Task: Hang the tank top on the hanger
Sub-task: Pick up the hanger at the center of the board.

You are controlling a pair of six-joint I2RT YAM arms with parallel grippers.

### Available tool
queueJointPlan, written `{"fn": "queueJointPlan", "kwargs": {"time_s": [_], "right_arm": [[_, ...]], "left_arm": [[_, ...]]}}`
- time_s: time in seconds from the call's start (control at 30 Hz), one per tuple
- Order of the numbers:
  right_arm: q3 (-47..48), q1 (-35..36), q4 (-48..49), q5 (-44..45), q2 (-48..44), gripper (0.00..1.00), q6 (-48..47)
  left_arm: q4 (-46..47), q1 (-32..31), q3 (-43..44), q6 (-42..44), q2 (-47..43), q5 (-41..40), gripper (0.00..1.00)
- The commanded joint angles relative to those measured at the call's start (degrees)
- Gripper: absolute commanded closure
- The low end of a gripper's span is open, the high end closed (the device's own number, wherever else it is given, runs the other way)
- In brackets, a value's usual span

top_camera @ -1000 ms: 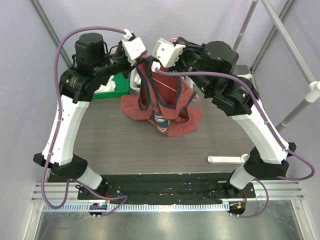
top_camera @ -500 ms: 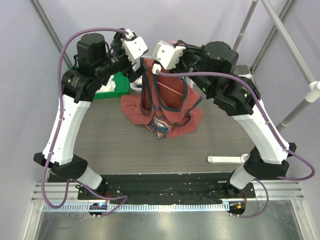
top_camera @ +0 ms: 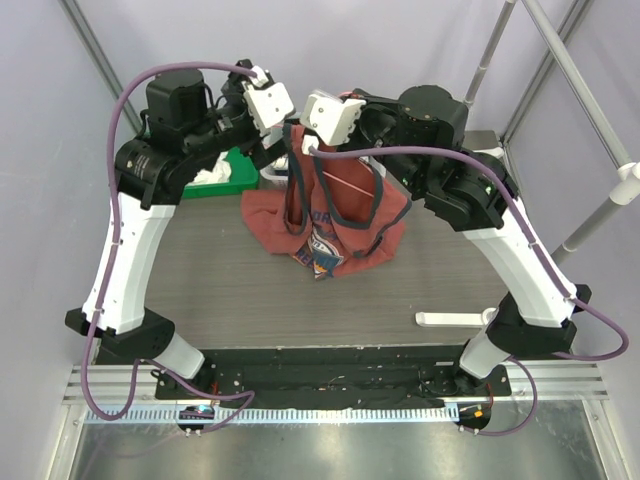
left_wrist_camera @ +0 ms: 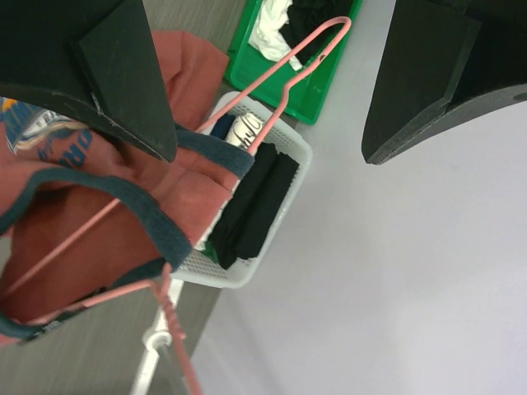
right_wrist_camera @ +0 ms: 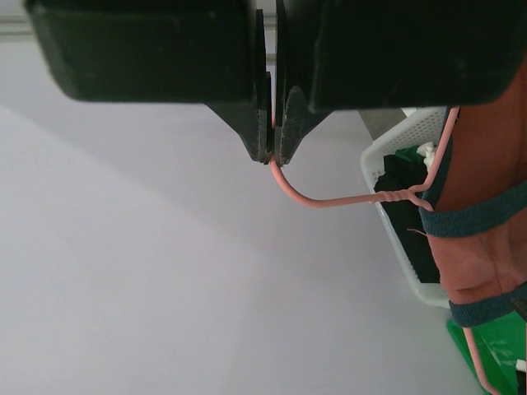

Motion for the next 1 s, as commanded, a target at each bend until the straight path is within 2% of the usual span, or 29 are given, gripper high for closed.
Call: {"fn": "queueJointPlan", "kwargs": {"time_s": [0.0, 0.3, 0.57, 0.7, 0.77, 0.9, 0.97], "right_arm": [[0.4, 0.4, -0.5, -0.1, 0.4, 0.99, -0.2], [0.5, 0.4, -0.7, -1.1, 1.0, 0.99, 0.5], [1.0, 0.4, -1.3, -1.5, 1.3, 0.99, 0.7], [1.1, 0.4, -1.4, -1.6, 1.5, 0.99, 0.7], [1.2, 0.4, -1.5, -1.7, 1.6, 0.99, 0.8], [1.6, 0.4, -1.6, -1.8, 1.8, 0.99, 0.8], [1.8, 0.4, -1.7, -1.9, 1.9, 0.99, 0.8]], "left_arm": [[-6.6, -0.1, 0.8, 5.7, 0.5, 6.6, 0.00], [-11.5, 0.0, 0.2, 9.9, 3.0, 13.3, 0.00], [-9.3, 0.0, -4.0, 10.9, 5.4, 12.8, 0.15], [-8.6, 0.0, -3.6, 10.1, 6.3, 13.3, 0.41], [-8.3, 0.0, -3.7, 10.1, 6.6, 13.4, 0.68], [-8.9, 0.0, -4.3, 10.2, 6.7, 13.9, 0.71], [-9.3, 0.0, -4.4, 10.4, 6.7, 14.1, 0.76]]}}
